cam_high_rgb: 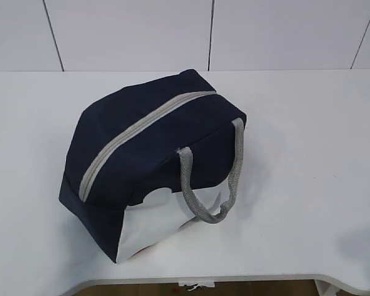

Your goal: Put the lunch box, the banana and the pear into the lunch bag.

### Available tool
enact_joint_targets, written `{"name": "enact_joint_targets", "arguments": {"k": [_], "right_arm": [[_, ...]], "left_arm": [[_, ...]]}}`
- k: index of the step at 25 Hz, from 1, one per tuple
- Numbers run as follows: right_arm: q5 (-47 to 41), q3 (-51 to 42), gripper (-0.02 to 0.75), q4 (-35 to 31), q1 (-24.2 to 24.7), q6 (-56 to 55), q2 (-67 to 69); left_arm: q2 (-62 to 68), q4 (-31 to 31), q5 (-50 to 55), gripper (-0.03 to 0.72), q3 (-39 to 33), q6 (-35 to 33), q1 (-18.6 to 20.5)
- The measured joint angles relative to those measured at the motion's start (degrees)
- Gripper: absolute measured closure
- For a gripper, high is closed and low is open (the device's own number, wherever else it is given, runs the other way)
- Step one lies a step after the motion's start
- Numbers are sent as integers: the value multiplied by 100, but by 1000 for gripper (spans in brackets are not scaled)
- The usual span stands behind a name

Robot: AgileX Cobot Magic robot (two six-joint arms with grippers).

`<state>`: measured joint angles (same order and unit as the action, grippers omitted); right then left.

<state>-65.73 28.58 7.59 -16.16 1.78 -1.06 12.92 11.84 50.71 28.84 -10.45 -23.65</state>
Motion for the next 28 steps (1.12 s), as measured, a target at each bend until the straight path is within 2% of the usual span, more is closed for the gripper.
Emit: {"name": "enact_joint_targets", "arguments": {"k": [4, 7, 11, 16, 23, 26, 28], "right_arm": [[0, 0, 473, 0, 0, 0, 0], [0, 0, 474, 0, 0, 0, 0], [0, 0, 474, 0, 0, 0, 0], [0, 0, 474, 0, 0, 0, 0], [14, -9, 474, 65, 0, 0, 0], [14, -9, 474, 65, 0, 0, 0], [14, -9, 474, 65, 15, 0, 0]], "left_arm": [[-48, 73, 585, 348, 172, 0, 0], [-117, -119, 1215, 348, 200, 4, 0], [-377, -221, 1252, 349, 130, 87, 0], [-986, -625, 1252, 349, 130, 638, 0], [-1223, -650, 1252, 349, 130, 771, 11], [-1223, -637, 1252, 350, 130, 771, 212], [-1223, -635, 1252, 350, 130, 771, 509]]}}
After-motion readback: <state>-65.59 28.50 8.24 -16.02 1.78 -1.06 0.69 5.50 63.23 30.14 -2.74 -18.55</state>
